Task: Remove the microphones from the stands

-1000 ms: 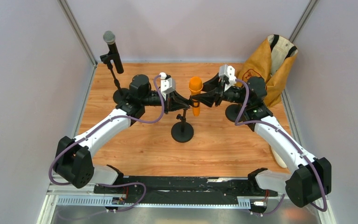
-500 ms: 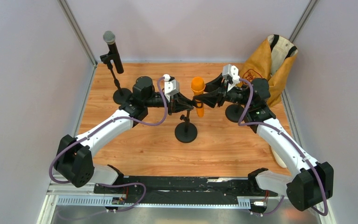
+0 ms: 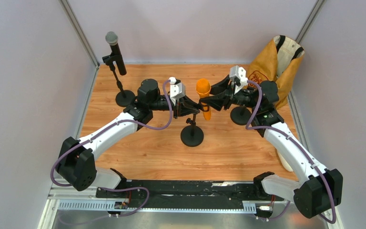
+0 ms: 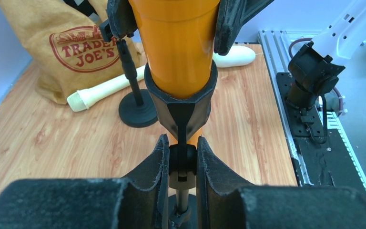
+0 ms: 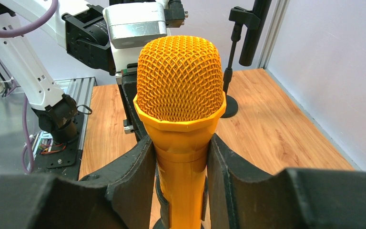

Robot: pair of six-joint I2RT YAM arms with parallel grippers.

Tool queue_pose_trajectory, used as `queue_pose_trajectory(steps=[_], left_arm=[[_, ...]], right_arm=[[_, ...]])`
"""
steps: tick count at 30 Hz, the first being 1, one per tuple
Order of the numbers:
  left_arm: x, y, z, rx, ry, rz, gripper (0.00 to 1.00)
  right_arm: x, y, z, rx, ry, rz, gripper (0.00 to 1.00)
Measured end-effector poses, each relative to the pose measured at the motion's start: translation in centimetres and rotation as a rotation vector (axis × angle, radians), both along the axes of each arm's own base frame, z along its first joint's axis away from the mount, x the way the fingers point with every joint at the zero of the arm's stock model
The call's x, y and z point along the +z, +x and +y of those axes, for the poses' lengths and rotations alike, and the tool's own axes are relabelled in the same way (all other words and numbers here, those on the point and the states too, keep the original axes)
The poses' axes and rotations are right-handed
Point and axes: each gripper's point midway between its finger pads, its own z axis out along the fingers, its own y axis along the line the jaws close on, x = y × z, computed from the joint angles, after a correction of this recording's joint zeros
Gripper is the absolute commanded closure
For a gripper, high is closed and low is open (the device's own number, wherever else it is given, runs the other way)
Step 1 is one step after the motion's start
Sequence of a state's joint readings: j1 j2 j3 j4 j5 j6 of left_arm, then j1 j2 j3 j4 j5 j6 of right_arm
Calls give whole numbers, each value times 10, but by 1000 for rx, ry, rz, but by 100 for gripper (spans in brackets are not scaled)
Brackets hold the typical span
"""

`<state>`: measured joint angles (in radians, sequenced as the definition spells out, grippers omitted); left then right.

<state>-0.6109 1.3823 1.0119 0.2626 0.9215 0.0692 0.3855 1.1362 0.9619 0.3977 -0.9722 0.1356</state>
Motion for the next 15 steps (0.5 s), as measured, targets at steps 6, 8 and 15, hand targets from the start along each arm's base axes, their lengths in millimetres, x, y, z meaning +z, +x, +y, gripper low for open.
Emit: queue_pose_trajectory(steps=[6,8,15], left_arm=[[0,-1,-1,-4,-1,-1,100],[0,-1,-1,-5,-1,-1,100],[-1,-2,-3,-5,0,-5,100]], right_arm=[[2,-2,-1,4,2,-2,78],[2,-3,-2,6,2,-4,66],[7,-8,-2,20,1,-42,32]])
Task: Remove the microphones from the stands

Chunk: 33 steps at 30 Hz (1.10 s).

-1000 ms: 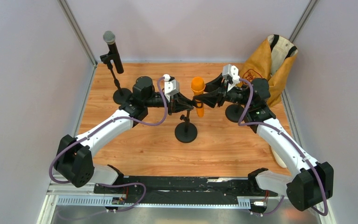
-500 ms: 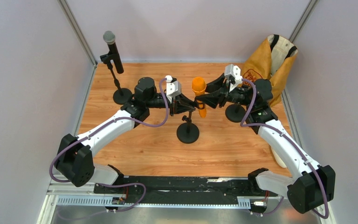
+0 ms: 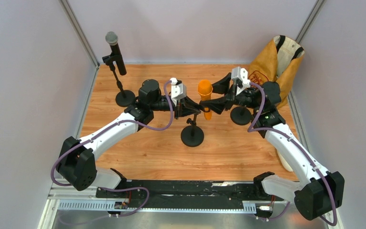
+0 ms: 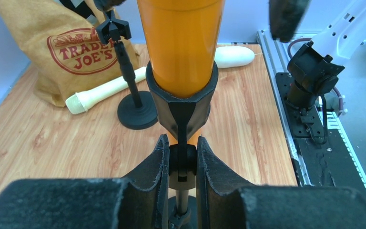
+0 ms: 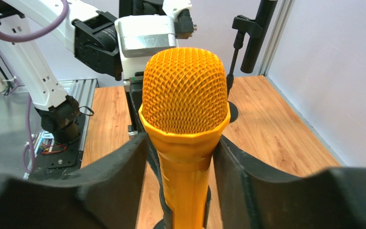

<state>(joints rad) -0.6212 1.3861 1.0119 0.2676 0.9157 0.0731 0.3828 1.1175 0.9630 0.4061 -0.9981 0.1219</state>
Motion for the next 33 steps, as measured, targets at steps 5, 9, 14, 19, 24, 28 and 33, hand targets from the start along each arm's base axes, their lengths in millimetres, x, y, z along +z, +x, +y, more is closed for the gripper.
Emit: queue_pose_trajectory(steps=[5,9,14,19,24,28,33], left_arm=[[0,0,0,-1,1,-3,100],[0,-1,0,-4,1,-3,100],[0,-1,0,-8,1,-7,100],[0,-2,0,-11,1,-9,100],[0,-3,0,-18,2,-15,100],[-1,-4,-1,-23,3,-17,100],[-1,-5,-2,-25,9,-21,100]], right_arm=[[-4,-1,0,8,-28,-63,31],[-13,2,1,17,-57,-78,34],[-29,6,4,36,-88,-56,42],[-33,3,5,62,-100,-47,55],[-33,3,4,67,-102,-40,66],[-33,2,4,69,-101,-30,80],[-32,1,3,67,-95,-12,89]])
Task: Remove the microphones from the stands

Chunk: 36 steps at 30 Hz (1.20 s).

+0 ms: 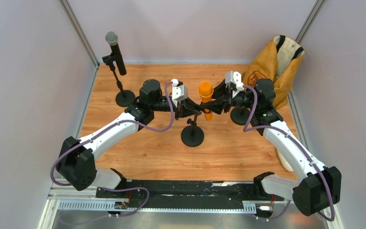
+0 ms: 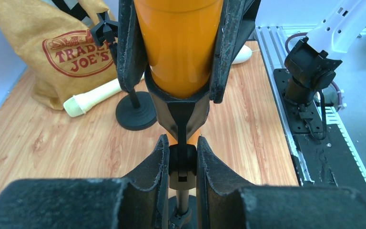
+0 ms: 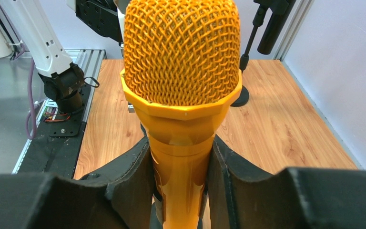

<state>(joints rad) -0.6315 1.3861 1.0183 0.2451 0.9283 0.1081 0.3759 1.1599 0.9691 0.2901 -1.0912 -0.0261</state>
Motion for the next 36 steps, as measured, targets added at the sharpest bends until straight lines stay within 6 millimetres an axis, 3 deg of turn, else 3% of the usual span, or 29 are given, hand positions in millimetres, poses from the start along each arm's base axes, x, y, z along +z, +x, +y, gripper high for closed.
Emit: queue_pose_trajectory(steps=[10,20,21,23,27,31,36], left_arm=[[0,-3,-5,-13,10,-7,100],[0,-7,-9,-32,10,-19,100],[0,-7,-9,-34,10,-19,100],[0,-7,-9,-34,10,-21,100],[0,-7,-9,-33,11,-22,100],[-1,-3,-9,-14,16,-19,100],[0,-2,-8,-3,22,-11,100]], right_arm=[[8,-4,-3,-12,26,48,96],[30,-13,-6,-8,80,24,93],[32,-13,-6,-7,84,20,90],[34,-14,-6,-6,88,14,68],[34,-14,-6,-7,88,8,38],[37,-17,-6,-5,90,-11,26],[38,-14,-7,-19,90,-28,20]])
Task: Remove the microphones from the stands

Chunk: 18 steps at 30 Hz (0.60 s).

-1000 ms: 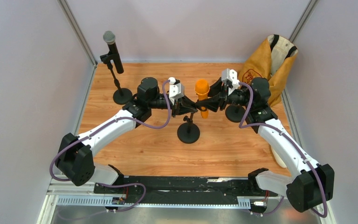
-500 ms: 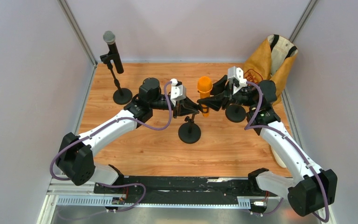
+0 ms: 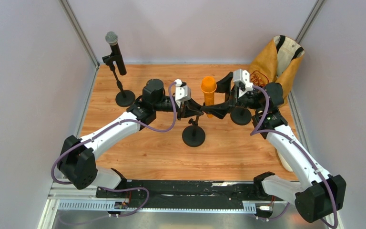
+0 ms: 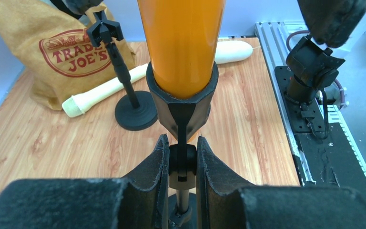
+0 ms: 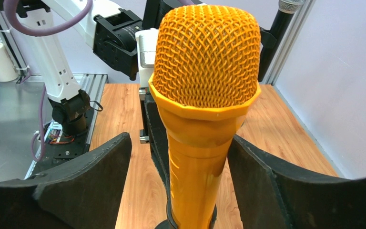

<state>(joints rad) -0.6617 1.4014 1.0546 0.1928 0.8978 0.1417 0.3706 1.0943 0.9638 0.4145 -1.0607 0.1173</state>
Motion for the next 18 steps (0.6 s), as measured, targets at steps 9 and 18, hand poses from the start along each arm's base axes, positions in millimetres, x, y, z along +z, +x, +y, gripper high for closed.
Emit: queue_pose_trajectory(steps=[9,18], left_arm=[[1,-2,3,7,9,8,100],[1,-3,4,8,12,10,100]], right_arm=[[-5,10,0,-35,-8,1,25],[-20,17,3,-33,-38,29,40]])
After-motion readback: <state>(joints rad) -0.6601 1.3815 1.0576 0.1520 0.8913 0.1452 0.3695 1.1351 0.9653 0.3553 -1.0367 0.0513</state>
